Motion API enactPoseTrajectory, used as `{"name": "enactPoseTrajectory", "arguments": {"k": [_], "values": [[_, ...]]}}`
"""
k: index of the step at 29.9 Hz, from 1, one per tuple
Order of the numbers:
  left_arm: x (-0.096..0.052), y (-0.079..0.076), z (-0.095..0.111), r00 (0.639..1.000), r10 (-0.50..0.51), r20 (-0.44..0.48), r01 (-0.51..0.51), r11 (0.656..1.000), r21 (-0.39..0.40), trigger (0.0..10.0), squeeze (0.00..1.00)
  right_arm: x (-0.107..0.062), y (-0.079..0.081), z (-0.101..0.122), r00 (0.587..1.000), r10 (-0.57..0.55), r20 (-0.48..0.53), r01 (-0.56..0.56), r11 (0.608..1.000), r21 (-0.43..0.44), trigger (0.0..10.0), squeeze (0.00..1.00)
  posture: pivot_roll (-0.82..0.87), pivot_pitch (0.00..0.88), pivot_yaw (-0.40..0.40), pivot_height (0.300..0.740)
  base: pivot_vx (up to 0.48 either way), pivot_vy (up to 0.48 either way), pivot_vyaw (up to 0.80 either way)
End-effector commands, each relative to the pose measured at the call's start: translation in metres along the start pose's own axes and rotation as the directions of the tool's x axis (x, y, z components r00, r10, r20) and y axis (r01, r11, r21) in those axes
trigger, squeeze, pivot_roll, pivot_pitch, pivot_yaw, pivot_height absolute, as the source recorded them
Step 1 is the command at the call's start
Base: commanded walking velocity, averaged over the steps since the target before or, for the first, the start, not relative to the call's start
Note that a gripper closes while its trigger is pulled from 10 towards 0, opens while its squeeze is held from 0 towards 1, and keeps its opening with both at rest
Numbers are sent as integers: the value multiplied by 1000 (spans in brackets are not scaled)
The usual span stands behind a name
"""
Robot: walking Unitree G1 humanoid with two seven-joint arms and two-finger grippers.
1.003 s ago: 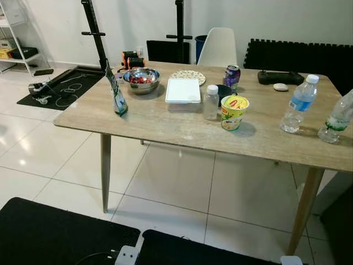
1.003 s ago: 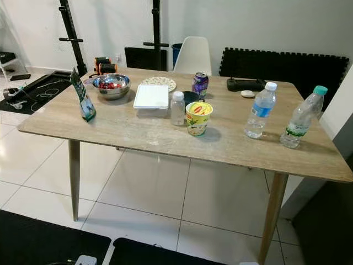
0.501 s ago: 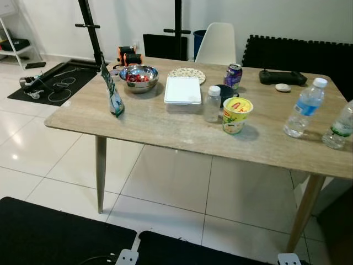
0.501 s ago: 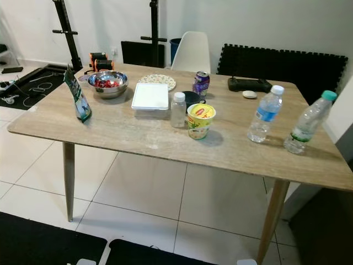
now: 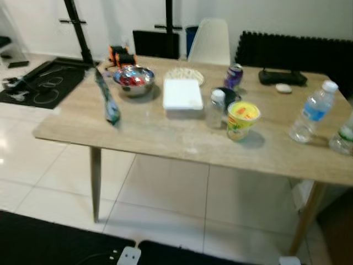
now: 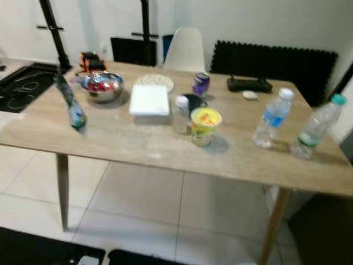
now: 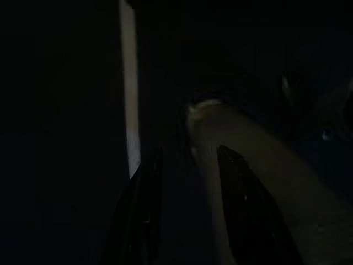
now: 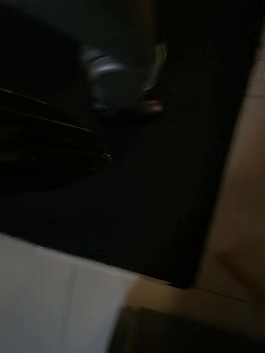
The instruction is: Restocking fridge
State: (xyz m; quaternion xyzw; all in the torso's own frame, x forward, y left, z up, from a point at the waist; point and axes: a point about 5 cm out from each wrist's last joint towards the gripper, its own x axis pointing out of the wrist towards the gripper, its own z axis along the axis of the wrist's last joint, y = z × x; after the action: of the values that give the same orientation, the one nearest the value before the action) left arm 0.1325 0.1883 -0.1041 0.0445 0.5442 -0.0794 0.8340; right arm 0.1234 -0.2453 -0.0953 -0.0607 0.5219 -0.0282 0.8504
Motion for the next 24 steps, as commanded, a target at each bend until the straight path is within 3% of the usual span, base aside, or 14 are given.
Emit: {"name": "enactPoseTrajectory", "arguments": {"k": [1, 9, 14, 24], "values": [[-1, -1, -9, 999, -4, -38, 4, 1000, 11, 10000, 0, 1, 6, -1, 1000, 17, -1, -17, 1000, 1, 10000, 0, -38, 0, -17, 740, 266, 0, 0], [-1, 1, -8, 1000, 17, -24, -17, 1000, -18, 10000, 0, 1, 8, 0, 1000, 19, 4, -19, 1000, 5, 10000, 0, -39, 0, -15, 740, 98, 0, 0], [-1, 0, -6, 1000, -10, -19, 10, 1000, 2, 10000, 0, 1, 8, 0, 1000, 22, 4, -22, 1000, 5, 10000, 0, -39, 0, -16, 740, 0, 0, 0], [0, -3, -8, 999, -20, -31, 20, 1000, 7, 10000, 0, 1, 9, -1, 1000, 27, 3, -27, 1000, 5, 10000, 0, -39, 0, -16, 740, 0, -444, 0]]}}
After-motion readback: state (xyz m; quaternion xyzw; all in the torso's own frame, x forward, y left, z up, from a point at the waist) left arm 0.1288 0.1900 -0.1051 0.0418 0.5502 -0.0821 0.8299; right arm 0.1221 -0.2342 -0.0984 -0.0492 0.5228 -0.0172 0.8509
